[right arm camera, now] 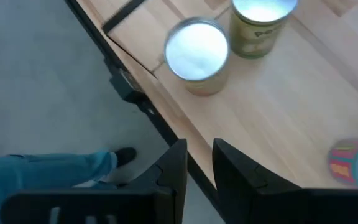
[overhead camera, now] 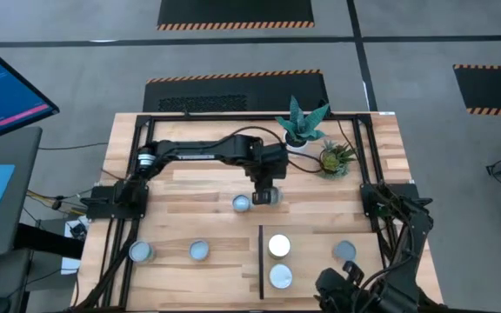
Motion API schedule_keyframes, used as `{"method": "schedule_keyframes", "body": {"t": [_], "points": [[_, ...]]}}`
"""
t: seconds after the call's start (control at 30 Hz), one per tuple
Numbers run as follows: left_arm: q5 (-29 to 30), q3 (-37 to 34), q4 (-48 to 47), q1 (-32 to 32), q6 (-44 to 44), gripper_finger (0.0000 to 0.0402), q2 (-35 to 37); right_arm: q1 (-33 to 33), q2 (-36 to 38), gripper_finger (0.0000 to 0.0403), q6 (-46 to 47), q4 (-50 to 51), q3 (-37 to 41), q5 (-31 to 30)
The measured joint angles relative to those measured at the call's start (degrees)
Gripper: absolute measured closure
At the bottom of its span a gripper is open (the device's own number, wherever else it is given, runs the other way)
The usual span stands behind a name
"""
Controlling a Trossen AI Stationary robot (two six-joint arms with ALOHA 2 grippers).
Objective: Pick and place cans onto a shelf
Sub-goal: Move the canned tomatoes from bottom left to the center of the table
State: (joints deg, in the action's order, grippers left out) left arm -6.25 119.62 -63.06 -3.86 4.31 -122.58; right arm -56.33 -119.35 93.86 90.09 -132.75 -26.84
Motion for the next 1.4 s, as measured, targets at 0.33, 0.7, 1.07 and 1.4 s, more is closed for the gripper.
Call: {"method": "schedule_keyframes", "body": {"t": [0.33, 0.7, 1.07, 1.4], "points": [[-2.1, 0.5, -1.2, 1.5, 0.0, 0.0401, -3.2, -0.3, 0.0, 0.0323, 0.8, -0.1, 0.0, 2.0], [-2.1, 0.5, -0.5, 1.4, 0.4, 0.0401, -3.2, -0.3, 0.0, 0.0344, 0.2, -0.1, 0.0, 3.7], [-2.9, 0.2, -1.2, 1.5, 0.4, 0.0401, -3.2, -0.3, 0.0, 0.0344, 0.2, -0.1, 0.0, 4.4], [-2.7, 0.2, -0.3, 1.6, 0.8, 0.0348, -3.2, -0.3, 0.0, 0.0344, 0.2, -0.1, 0.0, 4.5]]}}
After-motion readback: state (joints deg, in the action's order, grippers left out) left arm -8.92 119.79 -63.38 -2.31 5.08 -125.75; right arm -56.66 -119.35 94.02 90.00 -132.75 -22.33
